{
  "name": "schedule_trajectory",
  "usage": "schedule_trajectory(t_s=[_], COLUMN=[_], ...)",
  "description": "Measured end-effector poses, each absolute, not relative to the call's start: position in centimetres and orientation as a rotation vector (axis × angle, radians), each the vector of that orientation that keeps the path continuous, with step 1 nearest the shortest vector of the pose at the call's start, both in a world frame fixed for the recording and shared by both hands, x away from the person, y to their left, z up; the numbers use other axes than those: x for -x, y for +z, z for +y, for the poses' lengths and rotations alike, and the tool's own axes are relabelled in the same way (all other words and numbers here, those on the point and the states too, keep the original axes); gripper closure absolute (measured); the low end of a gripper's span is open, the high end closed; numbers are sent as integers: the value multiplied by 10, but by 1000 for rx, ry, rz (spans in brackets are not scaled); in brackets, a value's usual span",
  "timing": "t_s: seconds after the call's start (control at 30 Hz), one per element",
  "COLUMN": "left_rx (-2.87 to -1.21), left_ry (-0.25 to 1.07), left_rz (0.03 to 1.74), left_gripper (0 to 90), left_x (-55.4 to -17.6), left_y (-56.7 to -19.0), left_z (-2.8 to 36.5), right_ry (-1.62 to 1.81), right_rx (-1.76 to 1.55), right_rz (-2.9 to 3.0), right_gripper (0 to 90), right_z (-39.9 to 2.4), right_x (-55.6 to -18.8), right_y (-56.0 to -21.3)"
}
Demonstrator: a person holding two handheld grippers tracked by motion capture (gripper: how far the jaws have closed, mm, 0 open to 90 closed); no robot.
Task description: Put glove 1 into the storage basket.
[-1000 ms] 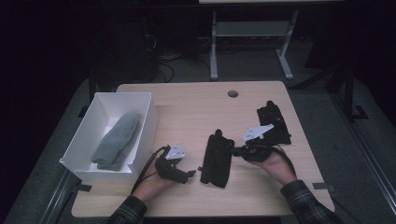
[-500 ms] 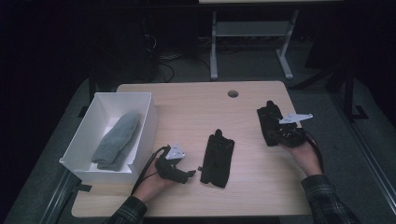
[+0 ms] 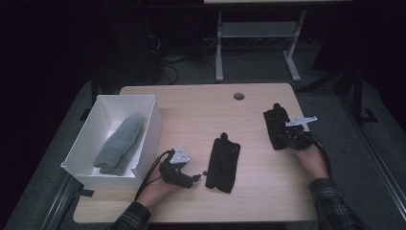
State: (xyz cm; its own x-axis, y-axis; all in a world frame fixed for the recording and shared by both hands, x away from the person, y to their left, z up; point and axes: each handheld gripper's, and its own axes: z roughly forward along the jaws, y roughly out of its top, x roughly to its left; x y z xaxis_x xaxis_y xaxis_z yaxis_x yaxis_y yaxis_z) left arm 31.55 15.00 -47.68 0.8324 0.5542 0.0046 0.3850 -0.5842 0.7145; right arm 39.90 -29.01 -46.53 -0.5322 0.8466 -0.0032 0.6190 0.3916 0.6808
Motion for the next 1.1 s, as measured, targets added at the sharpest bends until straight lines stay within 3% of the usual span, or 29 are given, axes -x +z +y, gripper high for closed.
schedule_trajectory(t_s=[0.5,1.1], left_rx=[-2263,-2254], left_ry=[292,288], left_rz=[683,688], left_gripper=[128,128], left_x=[-316,-315], left_y=[-477,-478], left_z=[150,150], right_ry=[898,936], right_rx=[-1179,-986], right_rz=[2427,2611], right_gripper=[900,900], right_z=[-271,-225], right_x=[-373,-315], right_y=[-461,-457])
